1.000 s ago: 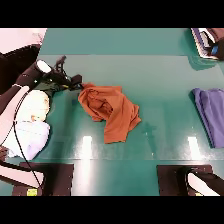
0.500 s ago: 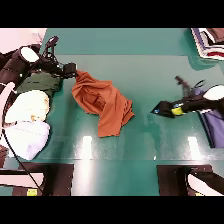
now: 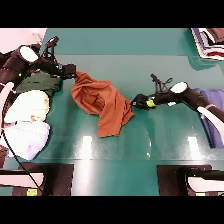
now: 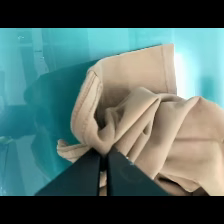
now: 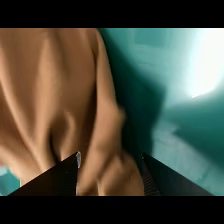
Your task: Fold the shirts.
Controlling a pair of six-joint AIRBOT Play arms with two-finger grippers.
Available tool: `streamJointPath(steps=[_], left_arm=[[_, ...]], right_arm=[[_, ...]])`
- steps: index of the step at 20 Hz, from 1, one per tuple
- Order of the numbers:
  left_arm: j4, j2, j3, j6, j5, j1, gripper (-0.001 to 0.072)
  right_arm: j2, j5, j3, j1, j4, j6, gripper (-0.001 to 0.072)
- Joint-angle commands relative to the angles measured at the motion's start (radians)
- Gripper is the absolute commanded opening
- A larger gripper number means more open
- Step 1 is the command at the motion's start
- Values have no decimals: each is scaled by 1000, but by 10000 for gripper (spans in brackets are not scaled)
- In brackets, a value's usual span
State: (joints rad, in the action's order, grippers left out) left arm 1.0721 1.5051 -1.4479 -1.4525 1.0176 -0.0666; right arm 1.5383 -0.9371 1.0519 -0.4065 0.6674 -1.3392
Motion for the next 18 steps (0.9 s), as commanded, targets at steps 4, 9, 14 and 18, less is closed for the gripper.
streamJointPath(steps=[4, 9, 14, 18], left_arm=[[2, -1, -1, 21, 32, 1, 26], [103, -124, -58, 20, 39, 1, 26], [160, -422, -216, 21, 48, 1, 26], [159, -644, -297, 12, 45, 1, 26]], right_arm=[[185, -13, 163, -24, -10, 6, 18], [61, -158, 303, 39, 204, 8, 19], [-283, -279, 528, 171, 386, 5, 19], [-486, -362, 685, 261, 384, 5, 19]])
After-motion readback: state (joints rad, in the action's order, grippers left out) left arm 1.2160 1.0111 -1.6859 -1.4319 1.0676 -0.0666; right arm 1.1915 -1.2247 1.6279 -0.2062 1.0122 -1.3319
